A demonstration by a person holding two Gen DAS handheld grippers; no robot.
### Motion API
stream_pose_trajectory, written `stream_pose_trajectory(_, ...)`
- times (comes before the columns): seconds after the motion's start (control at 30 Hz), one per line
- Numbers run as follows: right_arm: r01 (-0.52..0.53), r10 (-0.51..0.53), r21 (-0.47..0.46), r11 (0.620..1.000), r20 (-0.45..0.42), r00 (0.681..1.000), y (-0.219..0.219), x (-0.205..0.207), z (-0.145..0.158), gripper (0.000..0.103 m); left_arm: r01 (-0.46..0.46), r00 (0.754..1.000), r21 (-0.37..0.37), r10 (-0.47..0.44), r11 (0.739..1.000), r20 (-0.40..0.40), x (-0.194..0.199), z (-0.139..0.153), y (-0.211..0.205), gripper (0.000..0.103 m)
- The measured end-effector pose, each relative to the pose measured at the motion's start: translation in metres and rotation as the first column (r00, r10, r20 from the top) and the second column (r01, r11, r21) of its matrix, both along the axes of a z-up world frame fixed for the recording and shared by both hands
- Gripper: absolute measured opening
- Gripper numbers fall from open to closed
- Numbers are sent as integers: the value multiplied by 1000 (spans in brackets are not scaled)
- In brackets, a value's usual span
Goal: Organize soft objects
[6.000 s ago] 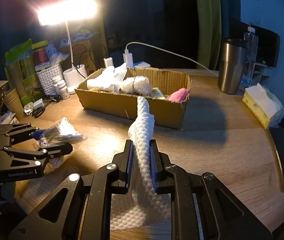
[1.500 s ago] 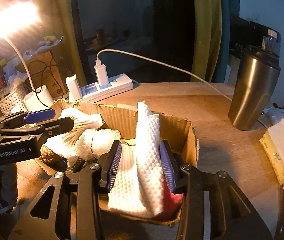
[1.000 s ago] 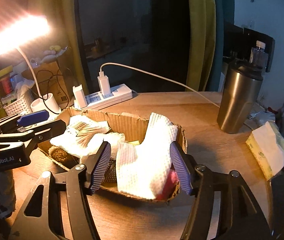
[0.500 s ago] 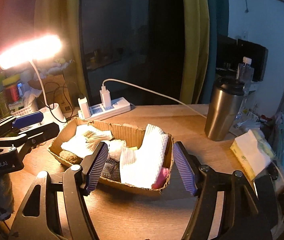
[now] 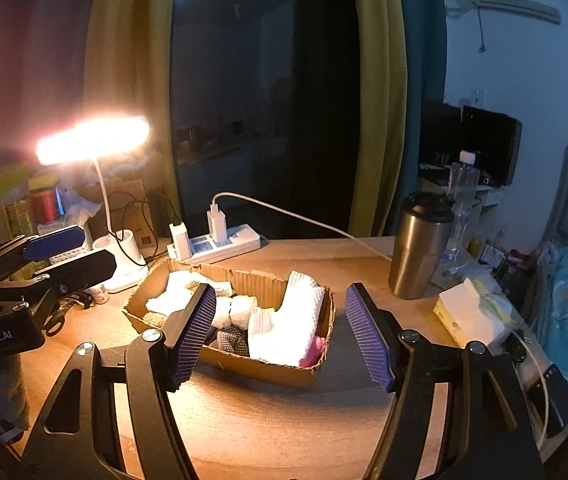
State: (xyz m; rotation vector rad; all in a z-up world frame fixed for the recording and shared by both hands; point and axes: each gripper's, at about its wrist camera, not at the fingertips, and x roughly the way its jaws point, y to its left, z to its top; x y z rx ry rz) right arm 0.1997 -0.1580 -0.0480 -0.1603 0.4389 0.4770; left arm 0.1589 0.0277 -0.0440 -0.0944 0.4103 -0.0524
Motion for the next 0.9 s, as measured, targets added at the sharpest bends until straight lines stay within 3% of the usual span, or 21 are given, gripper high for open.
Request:
stream_pose_trajectory(0.17, 3, -3, 6, 1000, 31, 1000, -5, -18, 10, 71, 5, 999, 0, -5, 1000, 32, -19, 11, -5, 93)
stream_pose_trajectory(0.7, 19, -23, 36, 999, 127, 992, -24, -91, 44, 71, 7, 994, 19, -9, 1000, 112, -84, 40, -25, 95)
stream_pose_trajectory(0.8, 29, -36, 49, 998, 155, 987, -30, -110, 53, 80, 9, 991, 38, -14, 999, 129, -100, 46, -32, 97)
stream_pose_trajectory(0.9, 40, -49, 57, 998, 173, 984, -35, -122, 60, 81, 5, 988, 37, -11, 999, 156, -113, 54, -35, 99)
